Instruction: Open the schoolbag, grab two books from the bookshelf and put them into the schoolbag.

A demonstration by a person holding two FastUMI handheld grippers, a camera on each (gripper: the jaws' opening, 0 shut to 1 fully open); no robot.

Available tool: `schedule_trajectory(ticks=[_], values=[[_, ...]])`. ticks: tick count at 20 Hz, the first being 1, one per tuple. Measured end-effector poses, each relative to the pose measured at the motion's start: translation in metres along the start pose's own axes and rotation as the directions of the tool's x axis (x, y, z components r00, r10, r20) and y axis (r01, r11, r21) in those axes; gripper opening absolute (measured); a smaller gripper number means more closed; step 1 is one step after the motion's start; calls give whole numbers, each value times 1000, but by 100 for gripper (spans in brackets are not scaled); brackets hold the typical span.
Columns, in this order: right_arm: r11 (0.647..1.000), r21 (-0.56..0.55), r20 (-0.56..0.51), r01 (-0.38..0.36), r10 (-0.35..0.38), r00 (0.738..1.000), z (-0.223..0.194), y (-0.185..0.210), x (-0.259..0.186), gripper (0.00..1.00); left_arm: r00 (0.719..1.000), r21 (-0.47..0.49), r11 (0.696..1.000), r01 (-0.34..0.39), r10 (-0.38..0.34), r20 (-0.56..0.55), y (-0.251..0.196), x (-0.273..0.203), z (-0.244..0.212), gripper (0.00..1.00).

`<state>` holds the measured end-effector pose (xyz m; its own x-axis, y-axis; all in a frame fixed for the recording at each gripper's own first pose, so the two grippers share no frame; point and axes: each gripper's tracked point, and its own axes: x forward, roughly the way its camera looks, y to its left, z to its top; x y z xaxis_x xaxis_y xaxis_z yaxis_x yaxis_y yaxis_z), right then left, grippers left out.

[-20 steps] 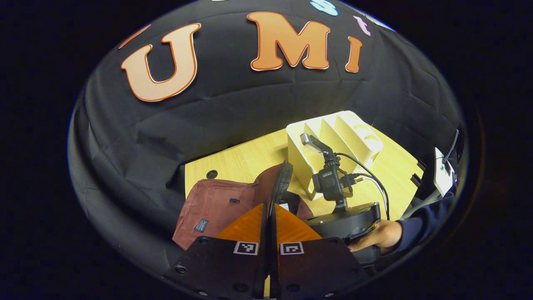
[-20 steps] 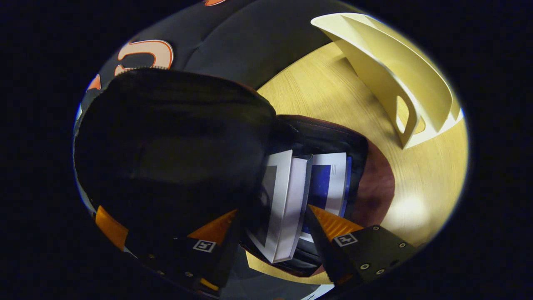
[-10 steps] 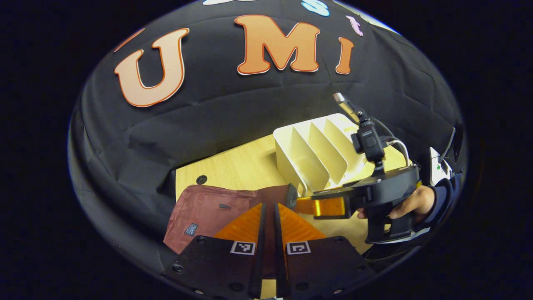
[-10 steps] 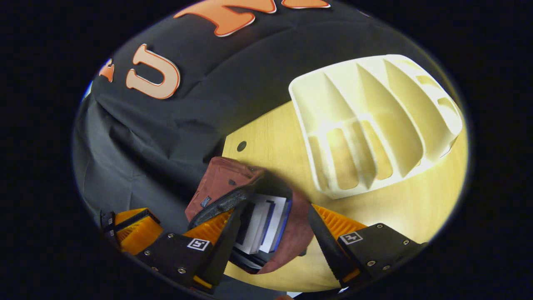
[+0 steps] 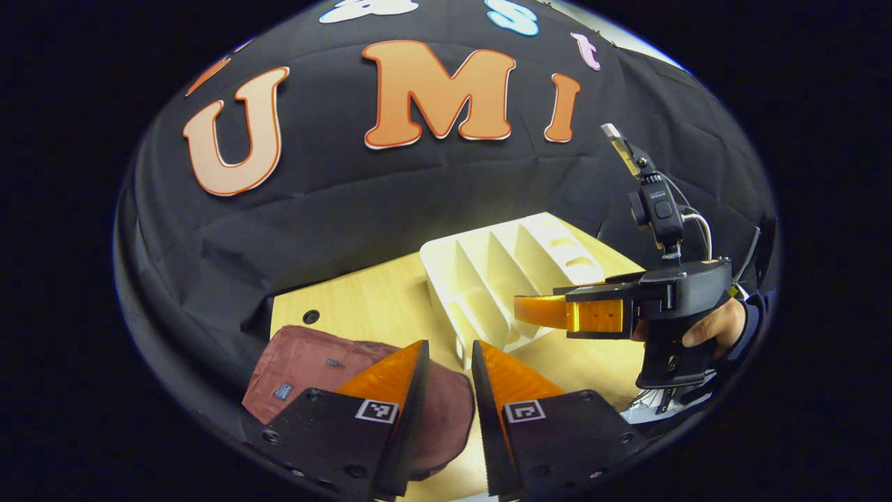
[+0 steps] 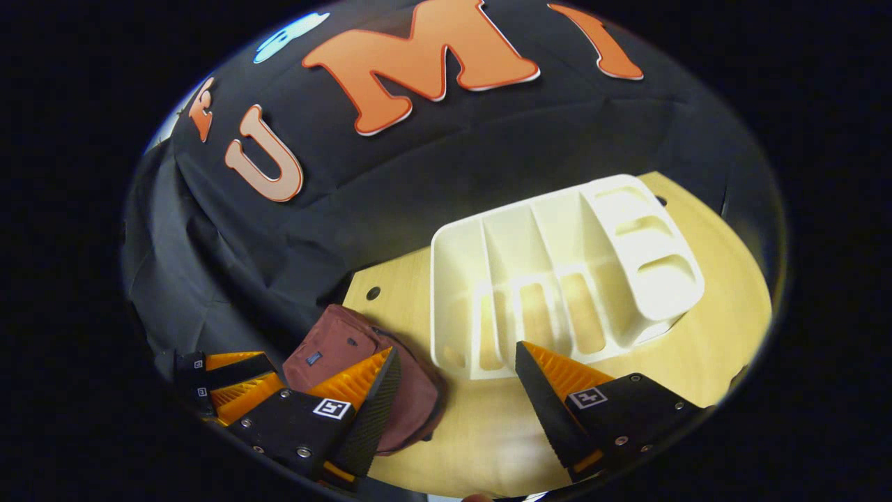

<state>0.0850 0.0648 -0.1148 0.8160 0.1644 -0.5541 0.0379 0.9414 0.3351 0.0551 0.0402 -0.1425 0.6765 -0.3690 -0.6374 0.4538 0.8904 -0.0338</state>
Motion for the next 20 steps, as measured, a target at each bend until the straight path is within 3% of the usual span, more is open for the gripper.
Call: schedule_trajectory(ticks=[3,7,10,15,20], values=[[995,-90,94,48,-39,995,35,-16,-19,97,999,-12,1000,12,-11,40,-28,5,17,56],[976,-187,216,111,-70,974,75,-52,-55,97,996,-31,999,14,-11,89,-66,10,37,98],[955,-250,288,158,-83,954,98,-72,-80,97,986,-41,998,-38,44,159,-82,7,59,99],[934,-301,389,194,-65,919,127,-99,-120,97,944,-95,988,-119,142,297,-112,-5,98,99],[932,-315,472,177,-7,882,150,-108,-153,97,856,-112,961,-253,277,437,-141,-36,130,98]])
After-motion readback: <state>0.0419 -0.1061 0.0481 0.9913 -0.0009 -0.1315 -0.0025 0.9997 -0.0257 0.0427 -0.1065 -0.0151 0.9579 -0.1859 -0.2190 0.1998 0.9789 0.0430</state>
